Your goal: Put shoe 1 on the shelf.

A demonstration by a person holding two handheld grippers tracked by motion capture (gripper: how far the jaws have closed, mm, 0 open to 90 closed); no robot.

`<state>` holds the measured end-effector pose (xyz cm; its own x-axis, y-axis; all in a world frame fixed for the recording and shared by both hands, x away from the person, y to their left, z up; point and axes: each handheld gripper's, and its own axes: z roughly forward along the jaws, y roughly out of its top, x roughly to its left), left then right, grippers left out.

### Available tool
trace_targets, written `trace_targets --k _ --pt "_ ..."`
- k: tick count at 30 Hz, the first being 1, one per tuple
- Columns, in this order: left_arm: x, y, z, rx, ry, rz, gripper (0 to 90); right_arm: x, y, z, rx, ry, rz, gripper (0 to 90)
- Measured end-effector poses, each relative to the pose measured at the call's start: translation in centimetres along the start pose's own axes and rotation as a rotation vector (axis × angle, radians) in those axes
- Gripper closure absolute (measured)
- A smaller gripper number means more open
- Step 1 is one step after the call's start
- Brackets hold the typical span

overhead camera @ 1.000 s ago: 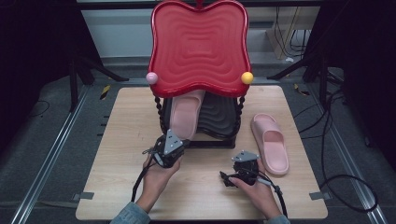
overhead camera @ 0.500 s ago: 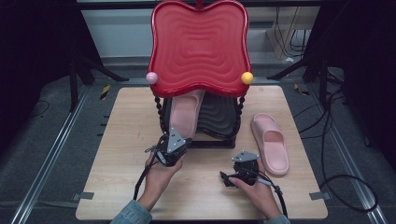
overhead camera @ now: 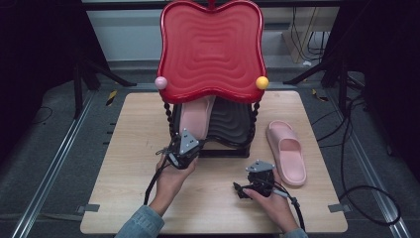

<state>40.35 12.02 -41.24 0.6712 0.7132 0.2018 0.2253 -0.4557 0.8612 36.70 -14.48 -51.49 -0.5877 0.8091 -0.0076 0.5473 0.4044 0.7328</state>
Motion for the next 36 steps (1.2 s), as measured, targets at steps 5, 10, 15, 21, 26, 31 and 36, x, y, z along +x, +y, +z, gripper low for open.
trace_targets --k 5,10,15,21,26,31,36 --pt "0.4 0.1 0.5 0.004 0.003 -0.031 89.8 0.0 0.0 0.0 0.001 0.001 0.0 4.0" --pt "0.5 -0.1 0.0 -0.003 0.0 -0.028 89.4 0.0 0.0 0.0 0.0 0.001 -0.002 4.0" --pt "0.8 -0.9 -1.7 -0.013 0.01 -0.025 89.1 0.0 0.0 0.0 0.0 0.001 -0.002 4.0" --pt "2.1 -2.0 -2.7 0.004 0.037 -0.041 89.2 0.0 0.0 0.0 0.0 0.001 -0.002 4.0" --pt "2.7 -1.8 -2.1 0.015 0.038 -0.067 89.4 0.0 0.0 0.0 0.0 0.001 -0.001 4.0" --pt "2.6 -1.2 -1.4 0.012 0.035 -0.046 89.3 0.0 0.0 0.0 0.001 0.001 0.0 4.0" --pt "2.3 -0.6 -0.9 0.007 0.033 -0.046 89.4 0.0 0.0 0.0 0.001 0.001 0.0 4.0"
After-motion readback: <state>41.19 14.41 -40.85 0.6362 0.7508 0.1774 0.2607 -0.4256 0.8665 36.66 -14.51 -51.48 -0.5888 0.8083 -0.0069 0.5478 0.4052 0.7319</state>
